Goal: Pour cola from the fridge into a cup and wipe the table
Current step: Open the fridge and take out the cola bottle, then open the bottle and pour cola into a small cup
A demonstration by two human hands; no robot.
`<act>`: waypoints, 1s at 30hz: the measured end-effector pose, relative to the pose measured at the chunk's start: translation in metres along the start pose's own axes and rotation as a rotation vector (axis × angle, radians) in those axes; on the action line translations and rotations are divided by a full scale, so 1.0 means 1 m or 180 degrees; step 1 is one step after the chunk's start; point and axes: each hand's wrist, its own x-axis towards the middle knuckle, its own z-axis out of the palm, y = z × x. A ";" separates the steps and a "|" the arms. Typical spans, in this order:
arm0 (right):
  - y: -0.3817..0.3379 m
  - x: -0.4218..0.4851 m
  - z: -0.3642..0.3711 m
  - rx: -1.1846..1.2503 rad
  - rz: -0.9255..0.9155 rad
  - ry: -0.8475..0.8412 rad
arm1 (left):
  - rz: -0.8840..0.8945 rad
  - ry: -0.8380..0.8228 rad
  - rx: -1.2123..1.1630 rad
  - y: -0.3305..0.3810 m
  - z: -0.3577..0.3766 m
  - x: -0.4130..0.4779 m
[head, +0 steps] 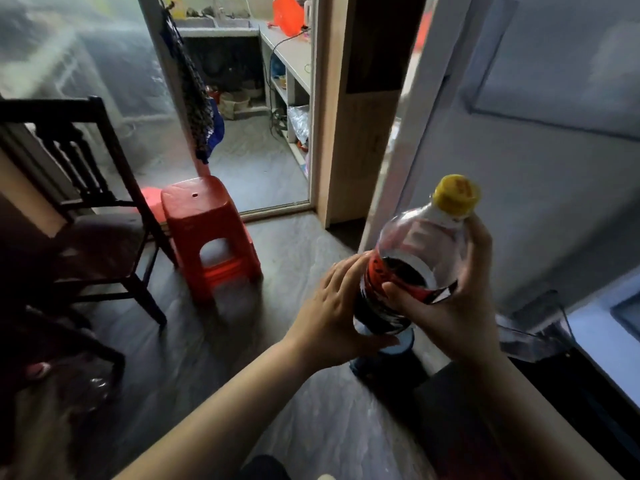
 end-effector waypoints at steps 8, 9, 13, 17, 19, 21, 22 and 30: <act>-0.026 0.016 0.102 0.0614 -0.0093 -0.0616 | -0.1211 0.0457 -0.0386 -0.036 -0.058 -0.050; -0.030 0.017 0.115 0.0616 -0.0130 -0.0727 | -0.1332 0.0535 -0.0291 -0.041 -0.064 -0.059; -0.048 0.026 0.167 0.0809 0.0024 -0.1247 | -0.1773 0.0880 -0.0060 -0.061 -0.102 -0.085; -0.060 0.045 0.213 0.0629 -0.0078 -0.1752 | -0.2138 0.1382 0.0162 -0.083 -0.145 -0.112; -0.069 0.054 0.237 0.0621 -0.0212 -0.1861 | -0.2258 0.1498 0.0263 -0.094 -0.168 -0.130; -0.081 0.061 0.262 0.0653 -0.0314 -0.1909 | -0.2404 0.1603 0.0370 -0.105 -0.190 -0.147; -0.087 0.062 0.275 0.0707 -0.0351 -0.1933 | -0.2518 0.1666 0.0446 -0.110 -0.200 -0.155; -0.127 0.064 0.375 0.0969 -0.0520 -0.2357 | -0.3055 0.2016 0.0484 -0.134 -0.271 -0.209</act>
